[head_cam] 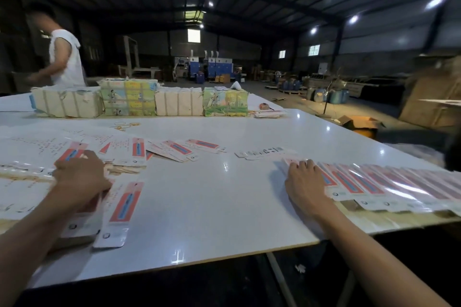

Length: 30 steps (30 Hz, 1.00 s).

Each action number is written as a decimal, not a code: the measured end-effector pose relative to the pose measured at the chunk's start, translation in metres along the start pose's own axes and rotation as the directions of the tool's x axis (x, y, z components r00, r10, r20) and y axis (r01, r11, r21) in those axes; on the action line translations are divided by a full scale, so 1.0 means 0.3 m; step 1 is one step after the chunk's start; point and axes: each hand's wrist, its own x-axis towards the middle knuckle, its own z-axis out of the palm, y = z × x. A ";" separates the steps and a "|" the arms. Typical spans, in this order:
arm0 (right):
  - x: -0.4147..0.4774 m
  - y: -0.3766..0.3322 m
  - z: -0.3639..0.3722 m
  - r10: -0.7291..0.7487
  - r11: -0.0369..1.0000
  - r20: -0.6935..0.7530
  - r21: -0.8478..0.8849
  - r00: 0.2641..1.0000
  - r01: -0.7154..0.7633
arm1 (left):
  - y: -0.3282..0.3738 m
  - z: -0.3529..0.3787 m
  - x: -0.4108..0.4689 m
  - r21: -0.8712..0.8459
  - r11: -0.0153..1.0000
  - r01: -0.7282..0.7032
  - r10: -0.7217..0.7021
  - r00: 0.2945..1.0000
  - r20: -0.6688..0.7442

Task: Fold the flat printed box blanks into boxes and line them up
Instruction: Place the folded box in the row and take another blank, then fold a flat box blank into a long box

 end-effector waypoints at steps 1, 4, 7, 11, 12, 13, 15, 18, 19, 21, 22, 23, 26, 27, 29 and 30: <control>0.003 0.010 0.001 0.010 1.000 0.002 -0.019 1.000 -0.010 | -0.002 -0.011 0.007 -0.047 0.999 0.028 -0.027 0.999 0.021; 0.002 0.026 -0.003 0.043 0.995 0.014 -0.093 0.999 -0.041 | -0.001 -0.033 0.017 -0.170 0.985 0.020 -0.029 0.998 -0.052; 0.017 -0.002 -0.032 0.035 0.998 -0.031 -0.049 0.999 -0.037 | 0.032 -0.047 0.011 -0.318 0.943 -0.096 0.045 0.985 -0.165; 0.060 -0.138 -0.099 -0.115 0.946 -0.128 0.288 0.985 0.148 | 0.146 -0.064 -0.017 -0.568 0.765 -0.304 0.236 0.952 -0.192; 0.071 -0.184 -0.117 -0.146 0.892 -0.158 0.406 0.977 0.199 | 0.185 -0.066 -0.029 -0.654 0.682 -0.328 0.272 0.944 -0.189; 0.078 -0.232 -0.137 -0.165 0.812 -0.183 0.533 0.969 0.239 | 0.223 -0.066 -0.045 -0.734 0.596 -0.325 0.303 0.938 -0.169; 0.088 -0.326 -0.179 -0.192 0.572 -0.203 0.772 0.960 0.278 | 0.299 -0.065 -0.075 -0.832 0.480 -0.279 0.346 0.932 -0.113; 0.094 -0.447 -0.225 -0.314 0.200 -0.211 0.938 0.926 0.282 | 0.389 -0.054 -0.111 -0.903 0.383 -0.197 0.444 0.896 -0.007; 0.092 -0.480 -0.227 -0.359 0.142 -0.213 0.950 0.909 0.279 | 0.412 -0.045 -0.117 -0.929 0.335 -0.156 0.502 0.864 0.036; 0.084 -0.532 -0.212 -0.404 0.044 -0.211 0.967 0.890 0.249 | 0.446 -0.023 -0.127 -0.975 0.218 -0.051 0.575 0.814 0.086; 0.077 -0.548 -0.197 -0.400 -0.004 -0.207 0.974 0.893 0.225 | 0.456 -0.009 -0.127 -0.984 0.176 -0.002 0.576 0.811 0.102; 0.073 -0.557 -0.180 -0.390 -0.038 -0.203 0.978 0.898 0.204 | 0.461 0.009 -0.127 -0.990 0.132 0.051 0.583 0.804 0.119; 0.079 -0.549 -0.143 -0.336 -0.068 -0.173 0.985 0.926 0.160 | 0.470 0.079 -0.145 -0.957 -0.073 0.282 0.686 0.710 0.157; 0.083 -0.538 -0.138 -0.317 -0.076 -0.150 0.988 0.936 0.132 | 0.475 0.101 -0.156 -0.926 -0.136 0.353 0.696 0.699 0.165; 0.083 -0.531 -0.135 -0.316 -0.130 -0.105 0.989 0.943 0.067 | 0.482 0.141 -0.155 -0.889 -0.235 0.392 0.699 0.704 0.126; 0.079 -0.527 -0.138 -0.331 -0.156 -0.090 0.987 0.939 0.039 | 0.488 0.156 -0.154 -0.886 -0.257 0.387 0.706 0.701 0.101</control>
